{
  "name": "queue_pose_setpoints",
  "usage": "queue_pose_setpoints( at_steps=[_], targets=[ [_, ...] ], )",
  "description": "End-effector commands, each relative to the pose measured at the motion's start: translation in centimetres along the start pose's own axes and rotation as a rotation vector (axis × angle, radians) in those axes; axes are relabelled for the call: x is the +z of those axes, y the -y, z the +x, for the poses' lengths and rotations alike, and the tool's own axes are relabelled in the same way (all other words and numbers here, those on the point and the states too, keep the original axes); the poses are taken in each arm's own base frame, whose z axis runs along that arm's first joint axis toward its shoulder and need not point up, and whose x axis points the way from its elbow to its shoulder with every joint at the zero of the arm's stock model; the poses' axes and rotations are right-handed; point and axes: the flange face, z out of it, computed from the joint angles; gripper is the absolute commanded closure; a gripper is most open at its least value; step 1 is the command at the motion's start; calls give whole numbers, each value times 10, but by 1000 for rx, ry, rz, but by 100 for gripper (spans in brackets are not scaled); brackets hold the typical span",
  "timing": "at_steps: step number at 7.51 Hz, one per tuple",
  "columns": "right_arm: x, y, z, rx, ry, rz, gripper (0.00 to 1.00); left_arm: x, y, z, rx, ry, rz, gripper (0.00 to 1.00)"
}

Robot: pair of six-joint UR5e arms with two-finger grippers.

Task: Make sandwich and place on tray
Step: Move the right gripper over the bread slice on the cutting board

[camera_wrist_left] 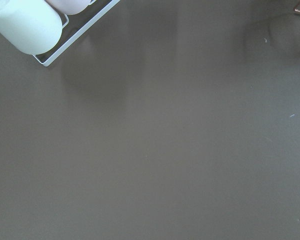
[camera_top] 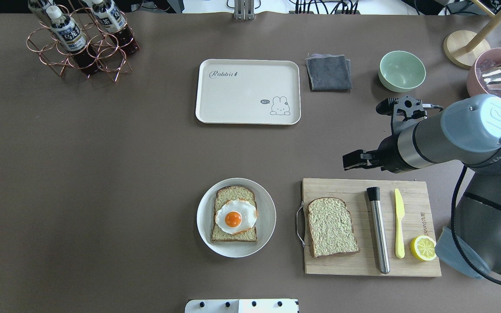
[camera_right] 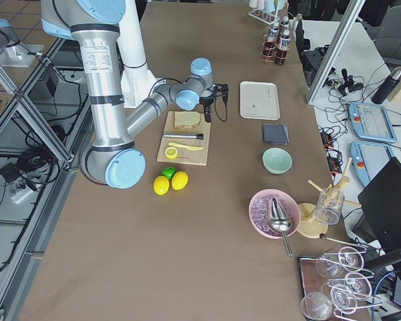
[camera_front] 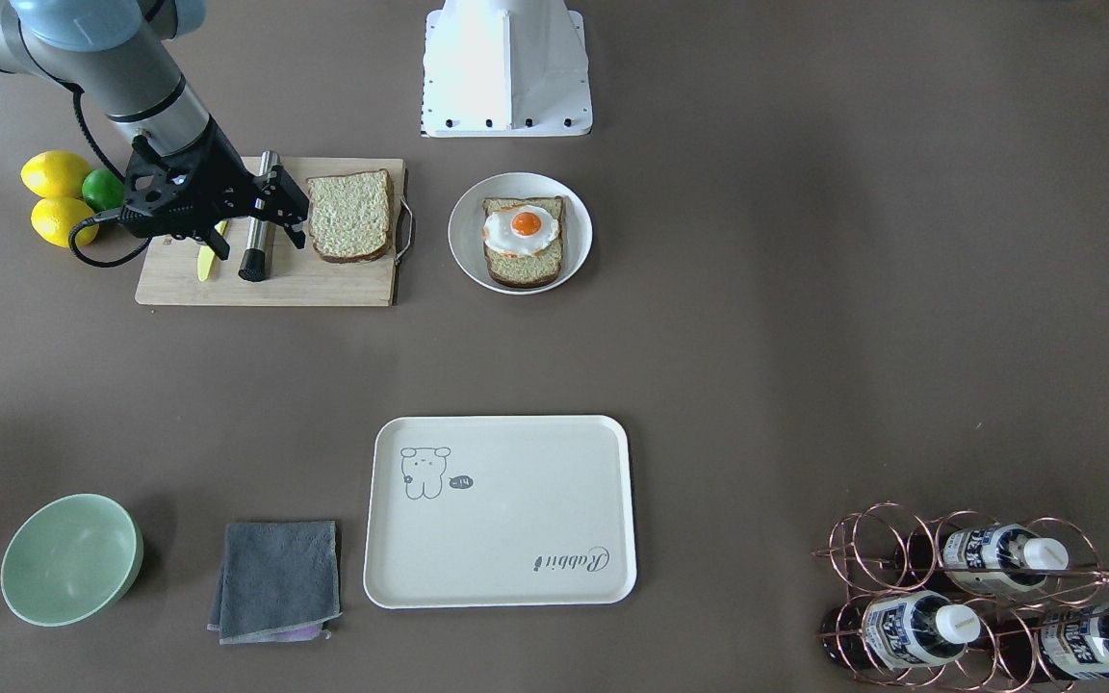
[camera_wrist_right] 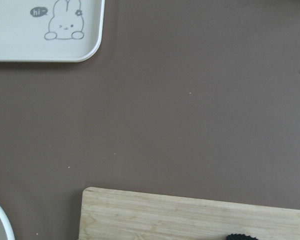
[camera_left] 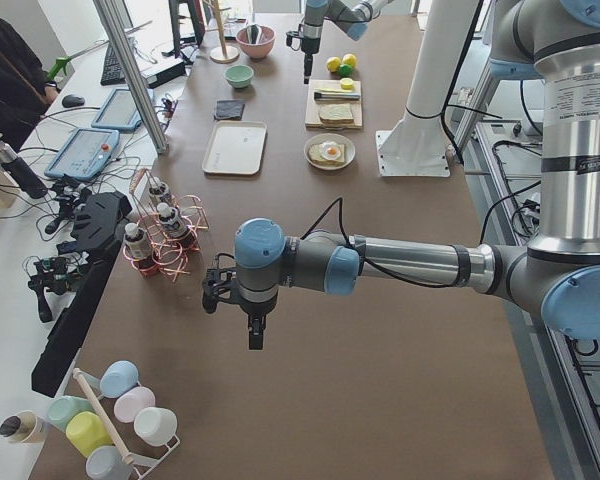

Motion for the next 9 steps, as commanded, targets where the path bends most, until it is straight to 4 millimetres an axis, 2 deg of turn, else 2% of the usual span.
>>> queue_pose_setpoints(
  at_steps=[1,3,5,7,9],
  targets=[
    [16,-46,-36,14,6,8,1,-1,1,1,2,-1,2,2],
    [23,-65,-44,7,43,-15,1,0,1,1,5,0,4,2],
    [42,-88,-25,-15,14,1,1,0,1,2,7,-2,4,2],
    [52,-103,-16,-25,22,-11,1,-1,1,2,7,-2,4,2],
    [73,-110,-9,-4,48,-4,1,0,1,2,7,-2,4,2]
  ],
)
